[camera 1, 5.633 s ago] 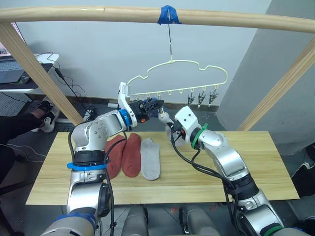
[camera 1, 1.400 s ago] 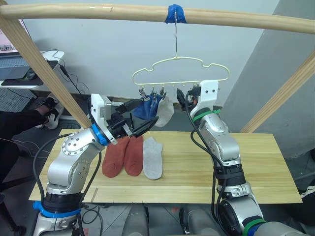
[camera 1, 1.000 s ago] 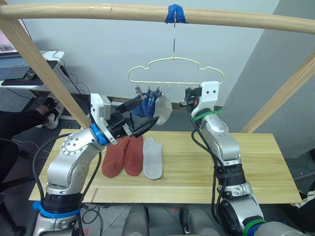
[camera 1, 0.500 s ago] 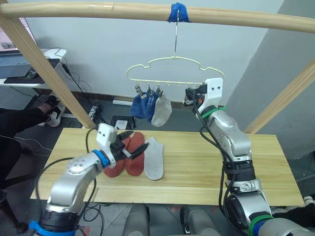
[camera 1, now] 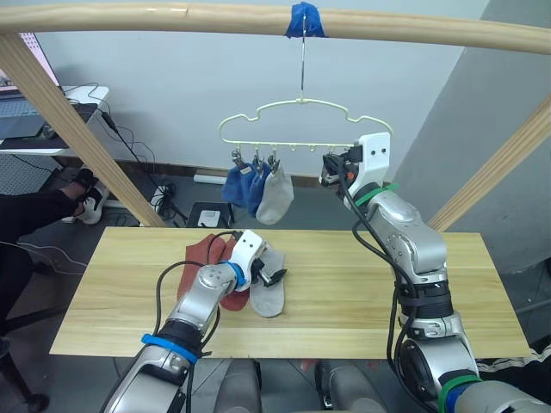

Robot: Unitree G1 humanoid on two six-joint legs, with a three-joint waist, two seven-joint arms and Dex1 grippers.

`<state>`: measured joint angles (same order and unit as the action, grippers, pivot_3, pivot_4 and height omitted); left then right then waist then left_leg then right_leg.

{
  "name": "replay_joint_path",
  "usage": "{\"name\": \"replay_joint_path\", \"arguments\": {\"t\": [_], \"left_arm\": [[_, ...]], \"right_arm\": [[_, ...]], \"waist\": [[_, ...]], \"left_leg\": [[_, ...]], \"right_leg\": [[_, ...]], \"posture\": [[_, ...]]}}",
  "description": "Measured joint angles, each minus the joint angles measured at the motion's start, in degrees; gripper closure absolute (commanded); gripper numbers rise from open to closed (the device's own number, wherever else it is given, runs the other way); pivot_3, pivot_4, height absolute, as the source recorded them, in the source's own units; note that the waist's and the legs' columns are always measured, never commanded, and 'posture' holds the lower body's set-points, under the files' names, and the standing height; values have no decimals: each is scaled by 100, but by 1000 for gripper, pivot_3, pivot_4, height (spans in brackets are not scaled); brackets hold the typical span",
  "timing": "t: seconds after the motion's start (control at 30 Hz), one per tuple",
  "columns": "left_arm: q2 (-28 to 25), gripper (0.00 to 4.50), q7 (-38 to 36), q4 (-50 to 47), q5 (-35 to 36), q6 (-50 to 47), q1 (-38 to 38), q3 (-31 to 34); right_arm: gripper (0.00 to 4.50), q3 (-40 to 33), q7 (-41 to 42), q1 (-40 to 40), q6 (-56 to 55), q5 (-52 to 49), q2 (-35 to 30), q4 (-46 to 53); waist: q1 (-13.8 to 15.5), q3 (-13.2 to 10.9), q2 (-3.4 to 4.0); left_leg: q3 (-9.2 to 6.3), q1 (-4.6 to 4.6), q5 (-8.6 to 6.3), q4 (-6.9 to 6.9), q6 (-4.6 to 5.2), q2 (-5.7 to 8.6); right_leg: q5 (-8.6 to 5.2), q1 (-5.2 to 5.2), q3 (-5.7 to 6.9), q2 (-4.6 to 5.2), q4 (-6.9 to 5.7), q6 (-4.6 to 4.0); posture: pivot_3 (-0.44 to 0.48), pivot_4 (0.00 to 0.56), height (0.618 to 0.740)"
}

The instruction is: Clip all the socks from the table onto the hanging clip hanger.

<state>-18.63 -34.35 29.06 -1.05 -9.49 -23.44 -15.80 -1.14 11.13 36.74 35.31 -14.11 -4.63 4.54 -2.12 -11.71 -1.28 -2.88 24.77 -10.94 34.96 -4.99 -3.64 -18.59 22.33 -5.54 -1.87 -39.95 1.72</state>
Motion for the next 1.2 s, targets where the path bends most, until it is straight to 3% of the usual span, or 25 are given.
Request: {"name": "replay_joint_path", "arguments": {"t": [0.07,0.53,0.7,0.9,1.2], "left_arm": [[2,586,-29,88,-59,27,-61,0],[30,4481,-266,153,-225,464,27,50],[102,4481,-605,-759,183,957,449,165],[36,4481,-482,-1790,335,2407,471,563],[299,4481,6,-1915,-46,3338,303,496]], "right_arm": [[4500,-6,-28,-12,38,0,-47,59],[4500,-12,-123,-48,100,-7,-169,162],[4500,-134,-66,-23,305,-194,-197,166],[4500,-1017,-37,107,1881,-1453,-77,536],[4500,-2457,-1072,704,3594,-2892,576,535]], "waist": [[-1,0,0],[-22,1,-1],[15,1,-1],[44,7,-1],[31,7,0]], "left_leg": [[-2,0,0,-1,0,0],[0,0,1,1,0,1],[-2,0,1,0,-1,1],[-2,-2,1,5,-1,4],[-2,0,1,4,0,4]], "right_leg": [[0,0,2,0,-2,0],[0,-2,1,0,-3,0],[1,-2,2,1,-5,-1],[1,-8,1,6,-6,-2],[2,-4,2,5,-7,-2]], "posture": [[-27,182,740],[-14,171,740],[13,160,740],[10,157,740],[5,152,740]]}}
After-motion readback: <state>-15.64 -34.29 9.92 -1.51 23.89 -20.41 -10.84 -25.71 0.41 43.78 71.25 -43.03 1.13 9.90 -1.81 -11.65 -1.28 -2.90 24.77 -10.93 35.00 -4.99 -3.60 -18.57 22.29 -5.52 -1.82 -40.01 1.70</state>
